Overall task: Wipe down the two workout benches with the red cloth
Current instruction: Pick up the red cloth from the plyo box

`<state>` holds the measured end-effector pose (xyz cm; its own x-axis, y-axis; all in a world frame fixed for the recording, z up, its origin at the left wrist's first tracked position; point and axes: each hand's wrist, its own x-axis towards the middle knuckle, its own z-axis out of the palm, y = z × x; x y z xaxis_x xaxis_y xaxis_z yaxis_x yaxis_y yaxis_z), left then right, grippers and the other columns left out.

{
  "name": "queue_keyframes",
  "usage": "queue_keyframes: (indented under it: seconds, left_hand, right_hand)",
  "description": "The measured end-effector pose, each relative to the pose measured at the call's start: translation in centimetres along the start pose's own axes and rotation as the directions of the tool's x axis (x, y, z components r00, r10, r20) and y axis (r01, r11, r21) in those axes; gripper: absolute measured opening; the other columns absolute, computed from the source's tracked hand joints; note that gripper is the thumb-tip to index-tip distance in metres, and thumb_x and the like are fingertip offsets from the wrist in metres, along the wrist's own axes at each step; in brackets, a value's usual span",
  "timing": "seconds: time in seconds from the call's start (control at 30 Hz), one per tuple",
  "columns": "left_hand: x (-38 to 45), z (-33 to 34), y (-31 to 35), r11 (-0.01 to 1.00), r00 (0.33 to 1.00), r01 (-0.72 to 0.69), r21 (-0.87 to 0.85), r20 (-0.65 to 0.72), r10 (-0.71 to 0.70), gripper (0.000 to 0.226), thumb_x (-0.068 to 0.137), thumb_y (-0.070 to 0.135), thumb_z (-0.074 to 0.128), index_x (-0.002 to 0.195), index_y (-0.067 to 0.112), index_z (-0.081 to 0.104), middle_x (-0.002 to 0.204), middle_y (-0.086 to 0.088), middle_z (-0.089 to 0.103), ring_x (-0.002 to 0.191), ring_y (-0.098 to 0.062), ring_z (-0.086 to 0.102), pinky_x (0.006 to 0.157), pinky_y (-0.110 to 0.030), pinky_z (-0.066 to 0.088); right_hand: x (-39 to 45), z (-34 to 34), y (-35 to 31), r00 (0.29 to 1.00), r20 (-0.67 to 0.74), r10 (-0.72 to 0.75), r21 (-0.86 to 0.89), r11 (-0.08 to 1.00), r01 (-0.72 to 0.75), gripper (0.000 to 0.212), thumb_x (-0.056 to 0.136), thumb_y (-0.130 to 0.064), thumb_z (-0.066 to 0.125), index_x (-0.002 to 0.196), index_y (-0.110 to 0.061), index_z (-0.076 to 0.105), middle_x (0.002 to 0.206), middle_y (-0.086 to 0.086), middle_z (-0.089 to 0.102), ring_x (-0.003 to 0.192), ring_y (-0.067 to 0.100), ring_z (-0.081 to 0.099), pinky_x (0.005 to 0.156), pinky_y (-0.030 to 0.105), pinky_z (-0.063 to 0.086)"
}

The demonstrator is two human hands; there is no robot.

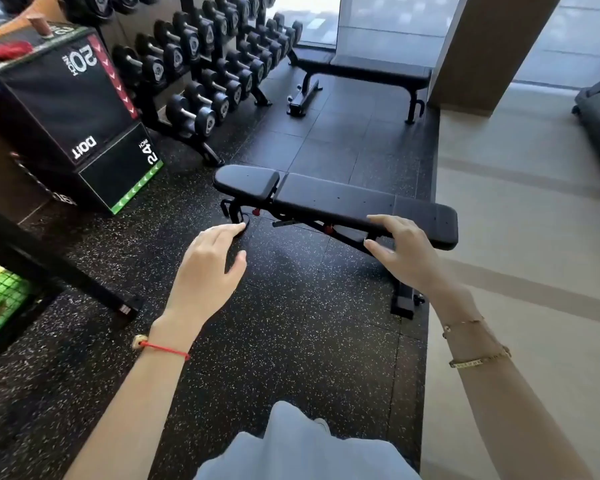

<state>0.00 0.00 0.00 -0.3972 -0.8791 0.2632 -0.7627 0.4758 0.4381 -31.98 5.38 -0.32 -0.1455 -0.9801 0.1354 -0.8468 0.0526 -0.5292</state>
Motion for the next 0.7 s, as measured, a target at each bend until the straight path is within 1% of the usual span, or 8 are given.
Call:
queue_keyframes:
  seconds: [0.1, 0.17, 0.27, 0.37, 0.53, 0.63, 0.7]
  left_hand:
    - [-0.2, 0.3, -0.1, 0.999, 1.000, 0.028, -0.025, -0.006, -0.028, 0.046, 0.096, 0.017, 0.058, 0.140, 0.010, 0.051, 0.138, -0.007, 0.056, 0.131, -0.021, 0.049, 0.114, -0.045, 0.039]
    - [-0.5, 0.6, -0.2, 0.998, 0.999, 0.050, -0.026, 0.005, -0.050, 0.046, 0.096, 0.018, 0.057, 0.141, 0.010, 0.051, 0.138, -0.007, 0.056, 0.131, -0.020, 0.048, 0.115, -0.044, 0.038]
    - [-0.6, 0.9, -0.5, 0.996, 0.996, 0.082, -0.026, -0.015, -0.083, 0.045, 0.097, 0.018, 0.057, 0.141, 0.011, 0.051, 0.139, -0.006, 0.056, 0.132, -0.019, 0.047, 0.115, -0.042, 0.038]
    - [-1.0, 1.3, -0.8, 0.992, 0.992, 0.123, -0.023, -0.014, -0.123, 0.045, 0.097, 0.019, 0.056, 0.141, 0.012, 0.050, 0.139, -0.006, 0.055, 0.133, -0.018, 0.046, 0.116, -0.041, 0.037]
    - [-1.5, 1.8, -2.1, 0.979, 0.979, 0.202, -0.038, -0.028, -0.203, 0.046, 0.097, 0.020, 0.056, 0.141, 0.014, 0.050, 0.140, -0.005, 0.054, 0.134, -0.016, 0.044, 0.116, -0.039, 0.036]
    - [-1.1, 1.9, -3.4, 0.967, 0.968, 0.250, -0.055, -0.028, -0.251, 0.045, 0.096, 0.019, 0.057, 0.141, 0.014, 0.050, 0.140, -0.004, 0.054, 0.133, -0.016, 0.044, 0.115, -0.041, 0.037]
    - [-0.3, 2.0, -4.8, 0.959, 0.960, 0.278, -0.057, -0.030, -0.280, 0.045, 0.096, 0.020, 0.057, 0.140, 0.015, 0.051, 0.140, -0.004, 0.055, 0.133, -0.016, 0.044, 0.115, -0.039, 0.037]
  right_hand:
    - [0.0, 0.3, 0.2, 1.000, -0.013, 0.010, 0.018, 1.000, -0.010, 0.046, 0.091, -0.026, 0.065, 0.135, -0.015, 0.055, 0.133, 0.004, 0.060, 0.129, 0.023, 0.047, 0.110, 0.038, 0.035]
    - [-0.1, 0.6, 0.2, 1.000, -0.003, 0.008, 0.013, 1.000, -0.008, 0.046, 0.091, -0.026, 0.065, 0.135, -0.015, 0.055, 0.133, 0.004, 0.060, 0.129, 0.023, 0.048, 0.110, 0.038, 0.036]
    - [0.1, 1.0, 0.5, 1.000, -0.009, -0.006, 0.018, 1.000, 0.006, 0.046, 0.091, -0.025, 0.065, 0.134, -0.016, 0.055, 0.133, 0.003, 0.060, 0.129, 0.023, 0.048, 0.109, 0.038, 0.035]
    - [0.4, 1.6, 0.7, 1.000, 0.029, -0.002, 0.012, 1.000, 0.002, 0.047, 0.092, -0.027, 0.064, 0.136, -0.016, 0.054, 0.135, 0.002, 0.058, 0.131, 0.021, 0.046, 0.111, 0.038, 0.035]
    - [2.1, 3.2, 0.0, 0.994, 0.106, -0.035, 0.013, 0.999, 0.034, 0.049, 0.093, -0.030, 0.062, 0.139, -0.016, 0.051, 0.139, 0.001, 0.055, 0.133, 0.018, 0.043, 0.113, 0.039, 0.034]
    - [4.1, 4.4, -0.7, 0.989, 0.139, -0.043, 0.016, 0.999, 0.041, 0.048, 0.094, -0.031, 0.061, 0.139, -0.018, 0.050, 0.139, -0.001, 0.054, 0.135, 0.017, 0.042, 0.115, 0.035, 0.031]
    - [5.9, 5.3, -1.3, 0.986, 0.157, -0.056, 0.028, 0.998, 0.052, 0.048, 0.094, -0.032, 0.061, 0.139, -0.019, 0.050, 0.140, -0.002, 0.054, 0.135, 0.016, 0.041, 0.114, 0.034, 0.031]
